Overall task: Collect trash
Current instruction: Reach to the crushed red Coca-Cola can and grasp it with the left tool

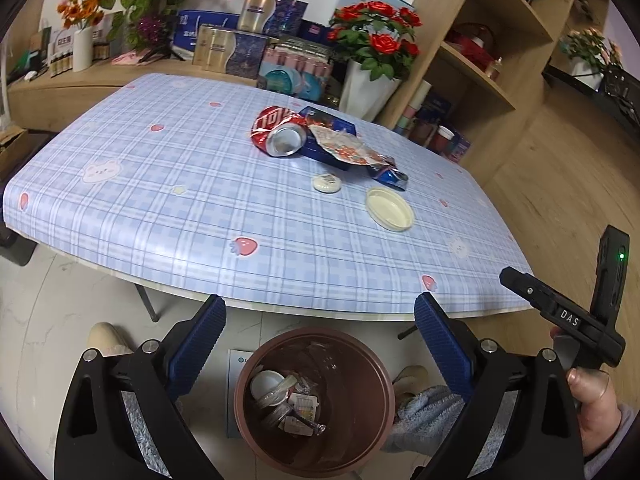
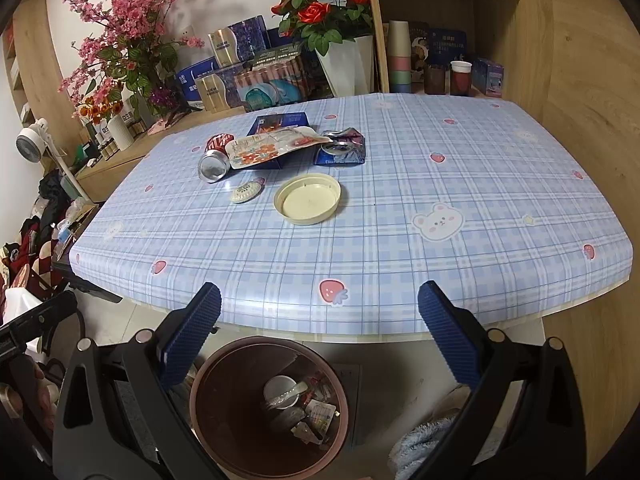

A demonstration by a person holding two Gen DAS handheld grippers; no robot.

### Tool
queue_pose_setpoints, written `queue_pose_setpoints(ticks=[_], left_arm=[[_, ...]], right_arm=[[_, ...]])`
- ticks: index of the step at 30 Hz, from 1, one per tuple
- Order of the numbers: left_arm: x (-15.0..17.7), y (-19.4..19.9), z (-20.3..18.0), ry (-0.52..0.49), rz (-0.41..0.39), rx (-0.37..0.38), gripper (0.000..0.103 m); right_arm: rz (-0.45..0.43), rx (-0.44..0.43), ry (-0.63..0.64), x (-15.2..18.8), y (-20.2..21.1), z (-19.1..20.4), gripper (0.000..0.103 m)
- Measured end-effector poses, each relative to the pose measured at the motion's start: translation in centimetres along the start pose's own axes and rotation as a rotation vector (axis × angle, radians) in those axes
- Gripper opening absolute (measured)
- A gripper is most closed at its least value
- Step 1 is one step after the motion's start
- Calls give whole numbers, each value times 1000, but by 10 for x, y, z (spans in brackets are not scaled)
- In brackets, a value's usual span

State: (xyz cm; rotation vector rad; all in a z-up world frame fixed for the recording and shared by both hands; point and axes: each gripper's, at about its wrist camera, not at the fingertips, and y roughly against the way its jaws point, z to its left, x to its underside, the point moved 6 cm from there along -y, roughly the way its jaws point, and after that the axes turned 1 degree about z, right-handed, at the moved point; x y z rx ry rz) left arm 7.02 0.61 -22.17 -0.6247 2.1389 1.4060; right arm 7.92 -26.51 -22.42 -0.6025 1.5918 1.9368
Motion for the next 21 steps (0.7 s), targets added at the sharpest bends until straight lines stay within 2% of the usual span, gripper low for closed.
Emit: queue_pose_setpoints(ticks=[11, 17, 21], left_arm=[[-12, -16, 4, -47, -14, -19, 93], [-47, -35, 10, -130, -64, -41, 93], [-74, -54, 21, -139, -93, -39, 93]], right_arm=[[-10, 24, -38, -2, -15, -15, 97], [-1, 8, -64, -11, -33, -24, 97], [-1, -10, -79, -25, -47, -26, 97]])
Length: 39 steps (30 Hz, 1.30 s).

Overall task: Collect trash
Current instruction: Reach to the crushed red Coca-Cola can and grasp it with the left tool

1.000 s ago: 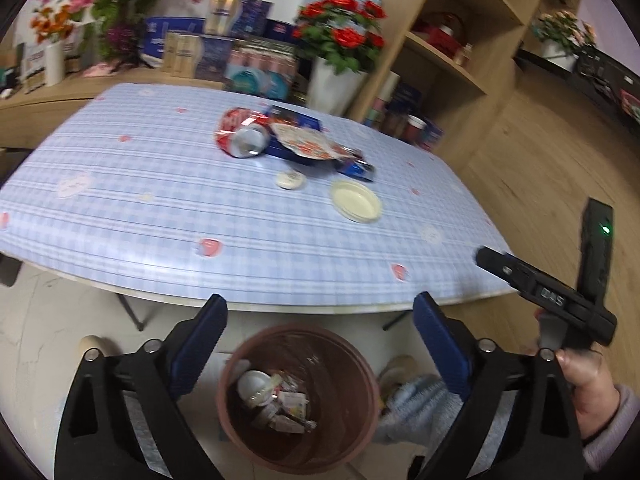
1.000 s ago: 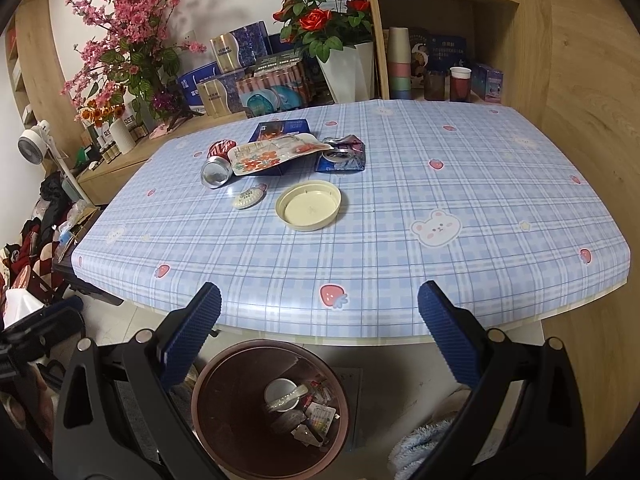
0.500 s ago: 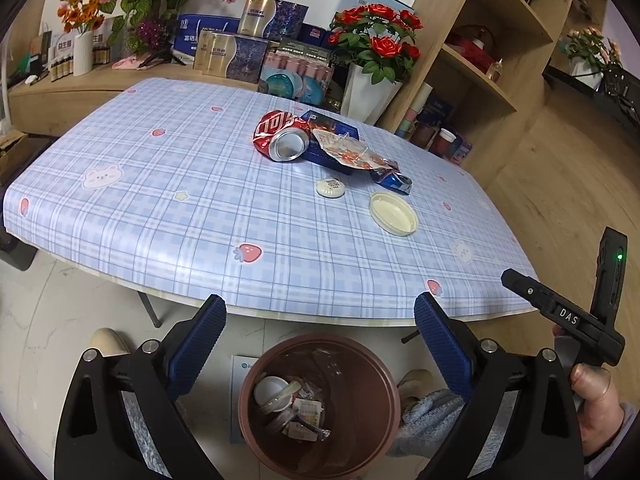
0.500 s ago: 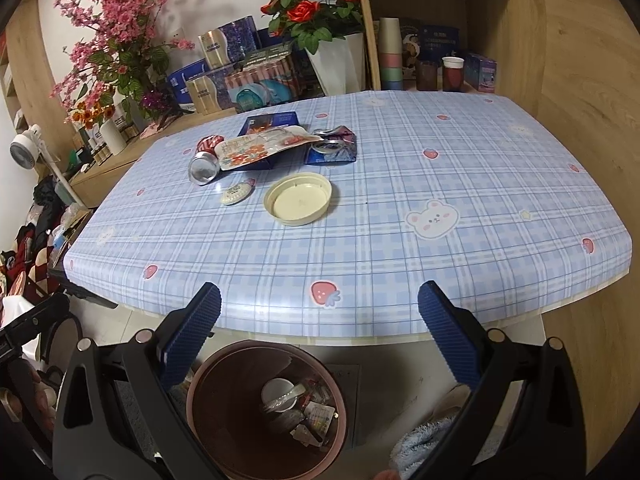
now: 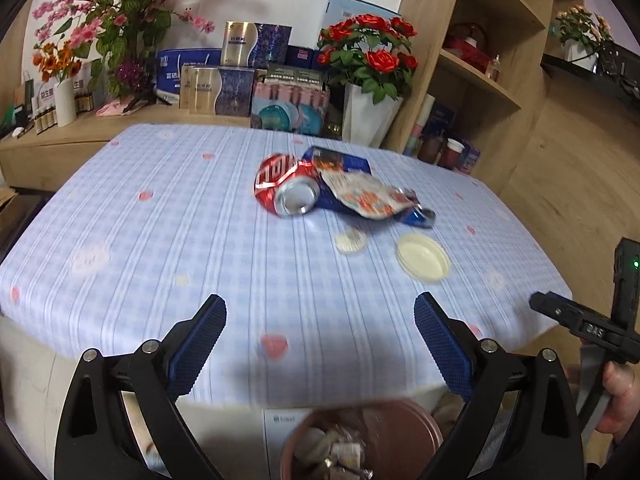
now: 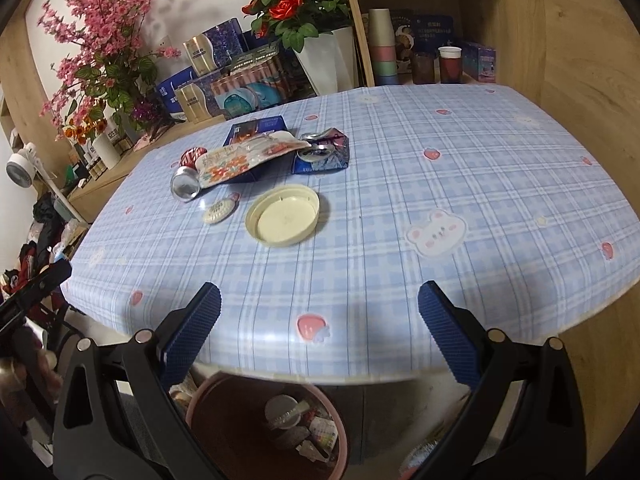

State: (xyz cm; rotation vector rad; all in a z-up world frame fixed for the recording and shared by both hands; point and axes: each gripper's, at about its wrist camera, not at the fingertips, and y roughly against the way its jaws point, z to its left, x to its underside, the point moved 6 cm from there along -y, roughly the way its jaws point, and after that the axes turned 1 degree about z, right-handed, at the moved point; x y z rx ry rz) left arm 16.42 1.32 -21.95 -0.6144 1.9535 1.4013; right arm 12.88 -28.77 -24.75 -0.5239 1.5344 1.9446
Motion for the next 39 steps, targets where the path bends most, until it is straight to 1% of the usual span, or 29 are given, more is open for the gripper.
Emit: queue_pose_setpoints(ticks=[2, 4, 7, 9, 10, 11, 13, 15, 17, 19, 22, 25, 27, 28, 29, 30, 31, 34, 37, 39], left_arm=[[-13, -17, 6, -31, 2, -13, 93], [-24, -33, 8, -83, 1, -26, 93], [-39, -57, 10, -155, 9, -26, 92], [-48, -73, 14, -166, 20, -17, 88], [-56, -85, 18, -154, 31, -4, 82], [-61, -94, 20, -139, 41, 11, 79], [-69, -110, 22, -127, 51, 37, 75], [-76, -125, 23, -152, 55, 32, 70], [-83, -145, 25, -186, 71, 20, 61], [-91, -162, 28, -203, 86, 17, 58], [-101, -185, 32, -239, 102, 8, 57], [-104, -202, 35, -249, 141, 27, 57], [-102, -207, 33, -269, 156, 47, 57], [-100, -210, 31, -291, 167, 54, 54], [-98, -212, 29, -306, 177, 58, 47], [-93, -216, 28, -331, 201, 38, 21], [-91, -216, 29, -337, 202, 19, 19], [-91, -207, 35, -274, 185, 31, 18], [-88, -191, 45, -221, 173, 22, 18], [-84, -177, 50, -202, 166, 18, 18]], right_arm=[[12, -15, -11, -8, -10, -1, 97], [41, -32, -35, -15, -24, -3, 97], [74, -46, -46, -23, -42, -4, 97], [90, -34, -34, -29, -54, -2, 97], [93, -17, -28, -31, -57, -2, 97], [94, 12, -13, -33, -62, -1, 97], [95, 20, 9, -37, -71, 0, 97], [101, 20, 20, -39, -79, 1, 97], [112, 12, 26, -39, -86, 1, 97], [121, 7, 35, -40, -93, 2, 97], [132, 39, 44, -42, -103, 2, 97], [140, 40, 28, -43, -108, 1, 97], [138, 39, 27, -45, -112, 1, 97], [138, 38, 29, -46, -113, 1, 97], [141, 37, 33, -47, -116, 2, 97], [143, 35, 35, -47, -118, 4, 97], [148, 29, 37, -48, -120, 6, 97], [148, 11, 60, -51, -121, 18, 97], [126, 35, 123, -56, -124, 36, 97], [127, 4, 163, -58, -128, 54, 97]])
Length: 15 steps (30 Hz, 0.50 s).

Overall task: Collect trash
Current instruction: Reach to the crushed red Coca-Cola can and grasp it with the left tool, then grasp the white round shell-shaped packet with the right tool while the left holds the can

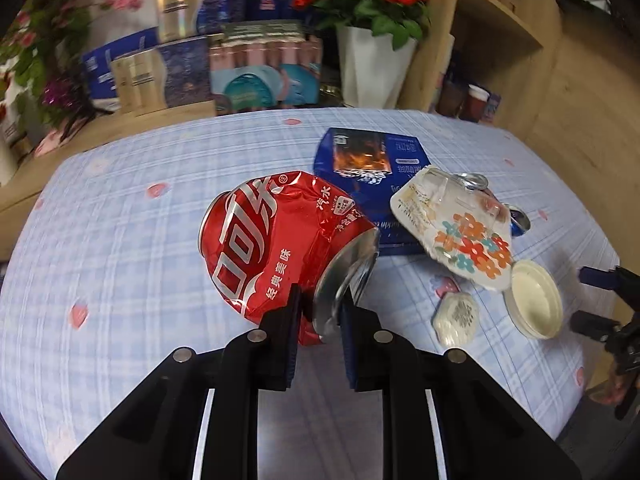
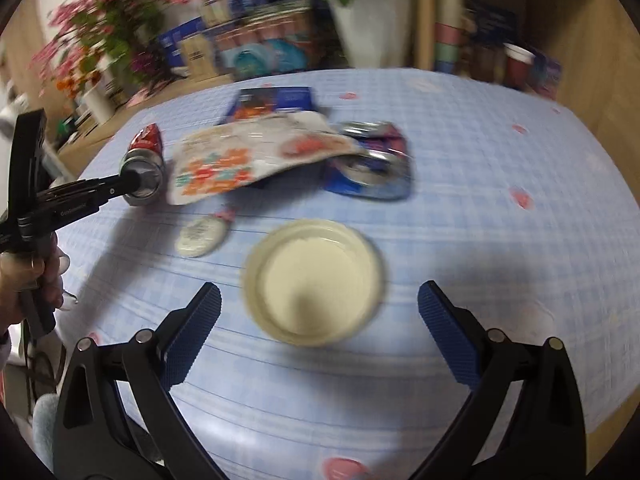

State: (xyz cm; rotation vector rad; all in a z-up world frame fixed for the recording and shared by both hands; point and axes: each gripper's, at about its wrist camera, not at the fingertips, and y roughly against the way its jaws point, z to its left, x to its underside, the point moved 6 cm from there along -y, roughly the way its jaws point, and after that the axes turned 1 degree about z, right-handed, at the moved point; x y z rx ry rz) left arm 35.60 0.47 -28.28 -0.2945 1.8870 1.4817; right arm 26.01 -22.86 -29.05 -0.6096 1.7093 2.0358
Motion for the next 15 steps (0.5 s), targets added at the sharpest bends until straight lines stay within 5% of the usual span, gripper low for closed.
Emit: queue_pose_setpoints(ticks=[5, 7, 15], left_arm=[[22, 38, 6, 56, -11, 3, 18], [34, 53, 10, 98, -18, 18, 18], [67, 94, 17, 196, -60, 40, 18]], right_arm=[[12, -107, 49, -13, -15, 43, 94], [43, -146, 96, -18, -27, 65, 82], [166, -100, 256, -30, -76, 102, 77]])
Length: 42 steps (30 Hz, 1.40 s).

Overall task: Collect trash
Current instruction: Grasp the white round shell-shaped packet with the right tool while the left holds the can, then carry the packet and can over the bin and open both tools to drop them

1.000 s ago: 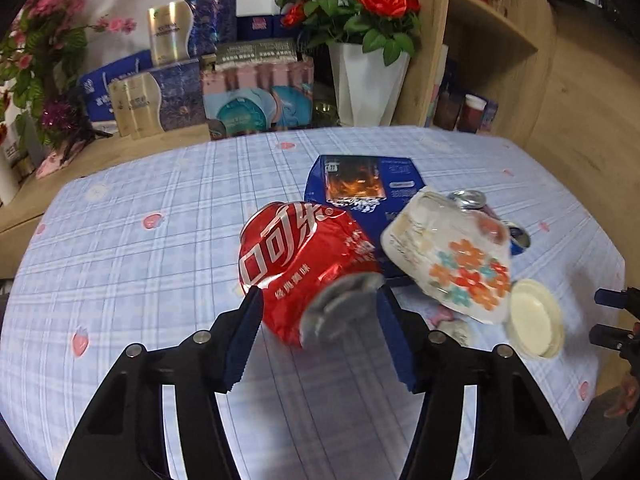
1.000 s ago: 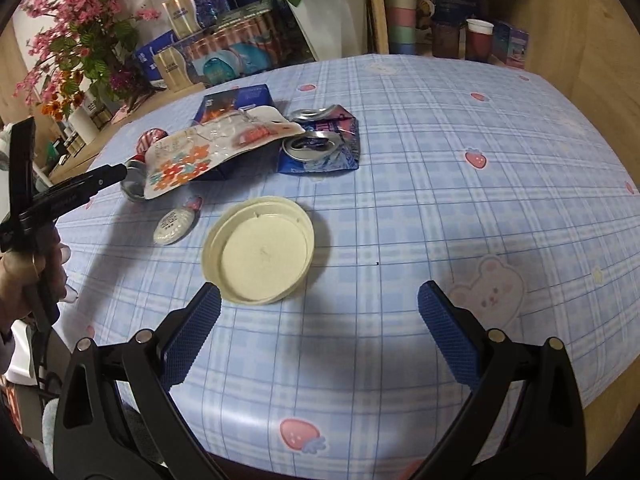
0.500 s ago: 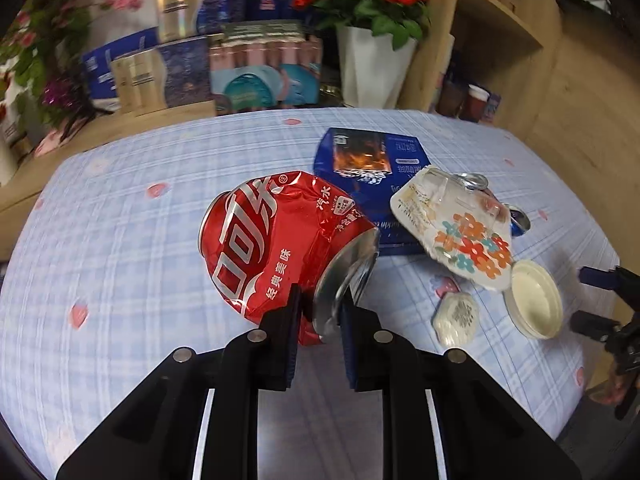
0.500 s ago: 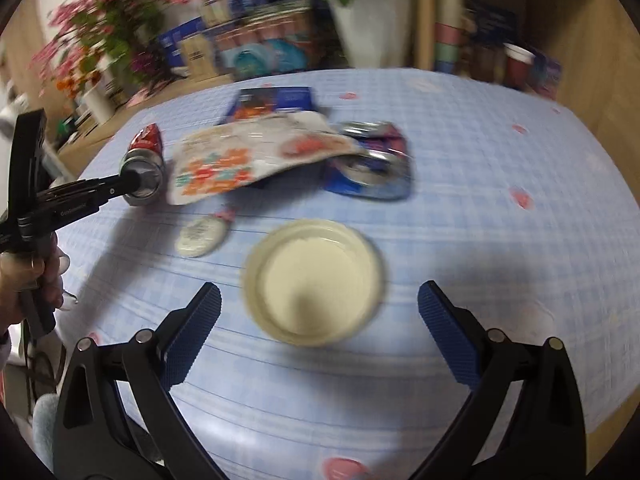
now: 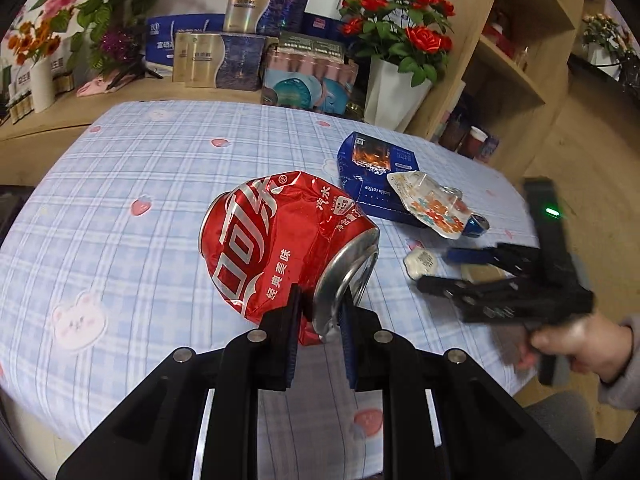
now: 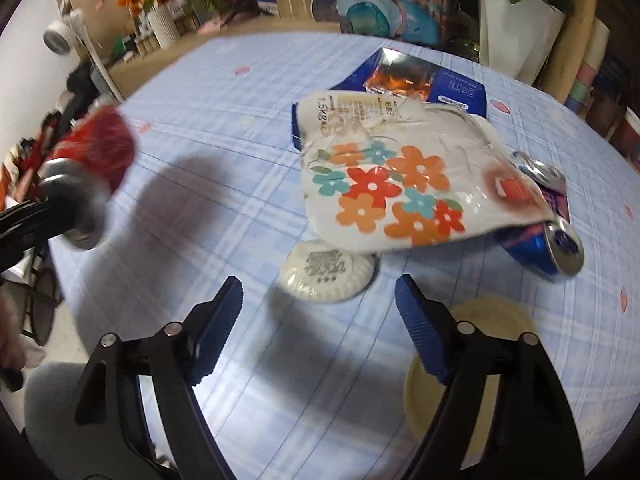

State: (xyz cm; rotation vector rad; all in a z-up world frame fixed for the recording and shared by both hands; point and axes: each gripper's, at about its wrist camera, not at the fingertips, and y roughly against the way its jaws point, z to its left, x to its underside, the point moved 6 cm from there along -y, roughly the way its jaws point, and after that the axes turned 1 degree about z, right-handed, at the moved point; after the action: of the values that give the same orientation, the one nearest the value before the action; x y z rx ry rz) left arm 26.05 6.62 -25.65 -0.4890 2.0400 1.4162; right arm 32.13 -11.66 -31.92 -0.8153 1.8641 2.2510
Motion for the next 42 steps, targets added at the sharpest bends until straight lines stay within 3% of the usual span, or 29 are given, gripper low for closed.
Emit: queue_pose_setpoints(ticks=[6, 8, 9, 14, 27, 35, 42], left_arm=[[14, 23, 1, 59, -23, 22, 18], [19, 29, 0, 78, -29, 30, 18], [21, 31, 0, 85, -30, 33, 18], [31, 37, -7, 117, -8, 33, 18], [46, 72, -46, 102, -37, 71, 18], [58, 96, -66, 86, -43, 90, 18], [68, 117, -87, 59, -50, 108, 18]], right_arm=[[27, 23, -4, -6, -14, -1, 73], [24, 35, 6, -3, -13, 0, 64], [23, 42, 16, -1, -12, 0, 54], [19, 31, 1, 14, 0, -2, 54], [-96, -60, -113, 56, 71, -3, 54], [-161, -89, -102, 101, 128, 8, 54], [-143, -92, -103, 146, 151, 14, 54]])
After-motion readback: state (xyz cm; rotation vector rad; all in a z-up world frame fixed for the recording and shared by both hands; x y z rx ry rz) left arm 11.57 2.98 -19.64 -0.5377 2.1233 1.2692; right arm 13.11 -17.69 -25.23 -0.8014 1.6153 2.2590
